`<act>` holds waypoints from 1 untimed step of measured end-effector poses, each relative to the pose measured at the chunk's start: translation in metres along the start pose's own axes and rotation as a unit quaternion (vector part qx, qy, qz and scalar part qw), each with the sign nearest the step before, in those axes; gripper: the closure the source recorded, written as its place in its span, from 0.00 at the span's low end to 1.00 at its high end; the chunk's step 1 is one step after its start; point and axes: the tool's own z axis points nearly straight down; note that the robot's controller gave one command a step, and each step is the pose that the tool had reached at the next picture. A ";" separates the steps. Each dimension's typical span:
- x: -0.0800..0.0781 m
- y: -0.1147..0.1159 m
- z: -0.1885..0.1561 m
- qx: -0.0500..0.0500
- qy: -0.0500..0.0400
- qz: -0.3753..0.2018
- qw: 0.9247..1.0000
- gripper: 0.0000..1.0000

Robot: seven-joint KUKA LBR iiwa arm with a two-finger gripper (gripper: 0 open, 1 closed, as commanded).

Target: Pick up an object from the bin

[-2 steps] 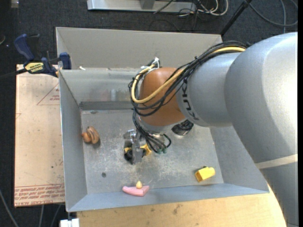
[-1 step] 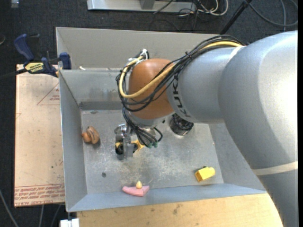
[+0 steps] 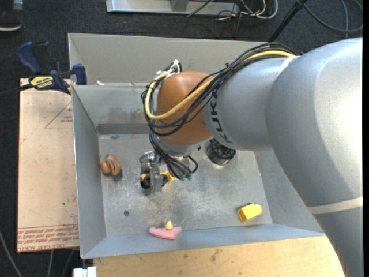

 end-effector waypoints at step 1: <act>-0.040 -0.039 -0.160 0.001 -0.002 -0.003 1.000 1.00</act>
Offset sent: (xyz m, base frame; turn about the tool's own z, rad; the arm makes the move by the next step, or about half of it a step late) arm 0.0000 0.0000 0.0000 0.0000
